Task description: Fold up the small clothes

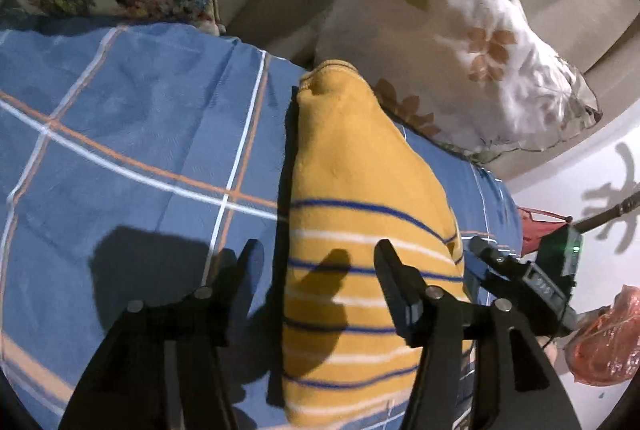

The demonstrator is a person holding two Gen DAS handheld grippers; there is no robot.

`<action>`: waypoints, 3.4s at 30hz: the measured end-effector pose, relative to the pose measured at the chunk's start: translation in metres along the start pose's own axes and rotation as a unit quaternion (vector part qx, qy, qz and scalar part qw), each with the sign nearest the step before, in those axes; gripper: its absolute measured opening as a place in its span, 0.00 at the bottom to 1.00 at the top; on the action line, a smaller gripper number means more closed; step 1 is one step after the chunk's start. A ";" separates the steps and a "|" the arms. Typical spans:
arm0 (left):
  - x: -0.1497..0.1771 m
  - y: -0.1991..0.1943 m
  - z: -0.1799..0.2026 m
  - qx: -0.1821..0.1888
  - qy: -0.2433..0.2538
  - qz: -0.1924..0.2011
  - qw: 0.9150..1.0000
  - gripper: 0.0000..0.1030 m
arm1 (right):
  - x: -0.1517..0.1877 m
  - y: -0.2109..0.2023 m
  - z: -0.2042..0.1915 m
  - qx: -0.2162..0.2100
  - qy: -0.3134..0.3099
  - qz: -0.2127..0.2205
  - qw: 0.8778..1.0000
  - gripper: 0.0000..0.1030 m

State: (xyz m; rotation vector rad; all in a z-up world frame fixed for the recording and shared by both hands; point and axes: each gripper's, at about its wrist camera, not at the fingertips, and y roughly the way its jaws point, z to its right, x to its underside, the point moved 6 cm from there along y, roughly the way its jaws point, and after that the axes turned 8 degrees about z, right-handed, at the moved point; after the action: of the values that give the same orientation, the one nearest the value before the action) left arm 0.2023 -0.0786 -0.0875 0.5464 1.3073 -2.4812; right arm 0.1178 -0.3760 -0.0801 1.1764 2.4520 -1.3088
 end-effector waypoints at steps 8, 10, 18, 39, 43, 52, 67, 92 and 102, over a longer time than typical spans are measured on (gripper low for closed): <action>0.004 0.073 -0.003 0.099 -0.043 -0.079 0.991 0.78 | 0.004 0.048 -0.013 -0.018 0.007 -0.038 0.999 0.72; 0.007 0.079 -0.003 0.139 -0.085 -0.099 0.982 0.78 | 0.007 0.055 -0.021 -0.021 0.005 -0.052 0.998 0.52; -0.020 0.036 0.011 0.149 -0.050 -0.081 0.984 0.54 | -0.007 0.037 -0.081 -0.083 0.009 -0.032 0.996 0.31; -0.014 -0.015 -0.059 0.001 -0.006 -0.019 1.000 0.54 | 0.023 0.034 -0.122 0.029 -0.062 0.011 0.998 0.28; 0.004 -0.031 -0.067 0.006 0.002 -0.022 1.000 0.54 | 0.023 0.044 -0.065 0.125 0.004 0.009 0.992 0.29; 0.012 -0.038 -0.082 -0.025 0.040 -0.016 0.999 0.55 | 0.057 -0.004 -0.134 0.144 -0.079 0.063 0.984 0.30; 0.051 -0.087 -0.052 -0.157 0.083 0.062 0.982 0.55 | 0.099 -0.043 -0.087 0.141 -0.064 0.038 0.987 0.31; 0.098 -0.172 0.013 -0.250 0.125 0.210 0.937 0.97 | 0.148 -0.087 -0.119 0.146 -0.155 0.042 0.976 0.54; 0.132 -0.122 0.000 -0.198 0.124 0.095 0.968 0.97 | 0.165 -0.076 -0.096 0.210 -0.144 0.019 0.967 0.54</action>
State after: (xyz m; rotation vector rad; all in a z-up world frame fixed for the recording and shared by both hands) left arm 0.0344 -0.0214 -0.0588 0.8520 1.6988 -1.9713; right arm -0.0252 -0.2338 -0.0431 1.0098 1.9962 -1.9000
